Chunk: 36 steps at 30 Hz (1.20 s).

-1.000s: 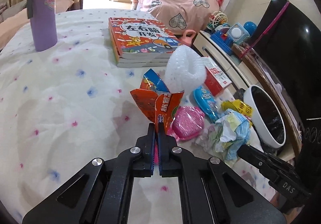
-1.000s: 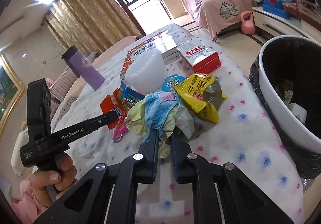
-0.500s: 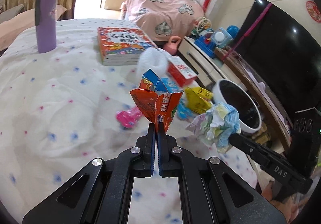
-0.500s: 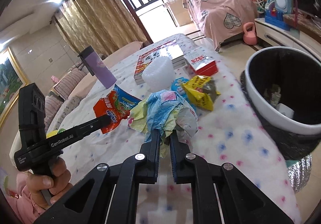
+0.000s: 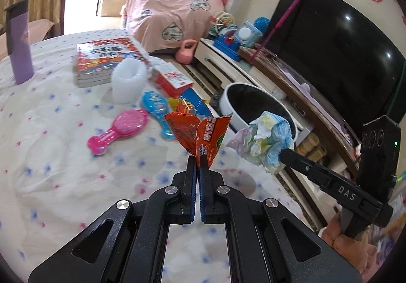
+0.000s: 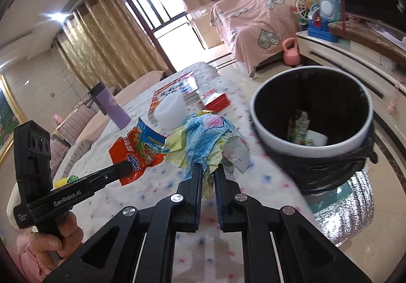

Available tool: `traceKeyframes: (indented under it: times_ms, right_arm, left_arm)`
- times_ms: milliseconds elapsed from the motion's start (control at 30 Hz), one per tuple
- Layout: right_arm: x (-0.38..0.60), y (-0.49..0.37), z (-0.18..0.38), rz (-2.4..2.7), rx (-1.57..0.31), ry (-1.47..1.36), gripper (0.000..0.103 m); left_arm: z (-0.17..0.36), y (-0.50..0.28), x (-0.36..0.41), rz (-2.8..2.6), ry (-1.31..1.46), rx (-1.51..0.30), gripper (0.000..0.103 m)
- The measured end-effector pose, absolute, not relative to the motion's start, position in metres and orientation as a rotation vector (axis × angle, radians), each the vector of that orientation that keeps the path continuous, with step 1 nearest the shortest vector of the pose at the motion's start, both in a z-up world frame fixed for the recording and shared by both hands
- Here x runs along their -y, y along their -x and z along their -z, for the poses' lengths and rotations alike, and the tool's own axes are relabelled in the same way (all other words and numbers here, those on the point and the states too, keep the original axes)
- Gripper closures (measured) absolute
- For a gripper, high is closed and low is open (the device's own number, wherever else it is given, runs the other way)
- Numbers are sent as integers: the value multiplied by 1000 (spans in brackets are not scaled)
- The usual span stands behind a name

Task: Collect trash
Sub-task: 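Carry the snack bag and wrapper over the bin and open both tools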

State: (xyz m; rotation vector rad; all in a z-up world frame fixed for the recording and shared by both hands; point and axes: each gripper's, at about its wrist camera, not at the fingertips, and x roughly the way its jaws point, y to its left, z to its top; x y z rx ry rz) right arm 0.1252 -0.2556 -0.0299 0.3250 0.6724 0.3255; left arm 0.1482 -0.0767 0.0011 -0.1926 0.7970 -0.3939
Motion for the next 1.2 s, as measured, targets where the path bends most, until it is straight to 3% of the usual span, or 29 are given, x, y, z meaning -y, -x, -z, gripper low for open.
traceKeyframes:
  times_ms: [1200]
  right_arm:
    - [356,-145,21,-165,-611,-396,94]
  left_arm:
    - [-19,-188,192,536,42,-784,101]
